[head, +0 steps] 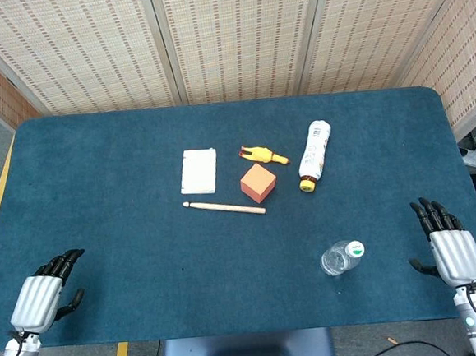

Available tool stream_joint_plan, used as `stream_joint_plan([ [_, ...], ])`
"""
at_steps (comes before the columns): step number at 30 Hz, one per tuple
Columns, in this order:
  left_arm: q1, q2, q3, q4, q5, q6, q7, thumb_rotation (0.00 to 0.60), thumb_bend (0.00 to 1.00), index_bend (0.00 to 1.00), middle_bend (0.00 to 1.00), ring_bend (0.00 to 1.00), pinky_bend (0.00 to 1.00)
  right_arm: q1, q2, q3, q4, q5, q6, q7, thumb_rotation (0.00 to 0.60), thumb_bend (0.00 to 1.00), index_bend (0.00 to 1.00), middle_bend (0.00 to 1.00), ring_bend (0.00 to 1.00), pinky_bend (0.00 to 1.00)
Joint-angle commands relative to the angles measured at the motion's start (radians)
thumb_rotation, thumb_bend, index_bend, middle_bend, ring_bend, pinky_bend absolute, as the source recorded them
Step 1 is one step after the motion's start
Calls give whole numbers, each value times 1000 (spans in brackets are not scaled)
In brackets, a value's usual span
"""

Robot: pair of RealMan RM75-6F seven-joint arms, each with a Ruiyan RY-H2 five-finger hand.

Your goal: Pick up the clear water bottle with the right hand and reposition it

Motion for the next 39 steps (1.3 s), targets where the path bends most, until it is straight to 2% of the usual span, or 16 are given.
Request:
stream_joint_plan([
  [1,1,0,0,0,2,2,2,600,355,131,149,203,380,0,1,0,0,-2,0,2,600,68,0,0,0,186],
  [9,3,2,0,-4,6,11,5,600,354,131,149,203,380,7,20,-15,-8,-24,-24,35,600,68,0,0,0,188],
  [13,-3,-4,-3,8,3,2,-5,600,354,131,151,203,380,16,36,-34,-7,-81,-38,116,600,68,0,0,0,194],
  [21,-3,1,-2,14,-1,-2,-26,600,354,132,150,204,383,48,82,-81,14,-214,-70,427,600,68,0,0,0,206],
  [29,7,9,-2,-5,6,21,-14,600,355,133,151,202,383,177,112,-127,84,-312,-217,911,600,68,0,0,0,206],
  [33,7,11,-3,-8,2,18,-20,600,355,133,151,203,384,236,71,-133,162,-340,-261,1076,600,67,0,0,0,206],
  [39,7,13,-2,-6,3,17,-29,600,354,133,151,203,384,285,-33,-115,271,-352,-250,1177,600,68,0,19,0,207],
])
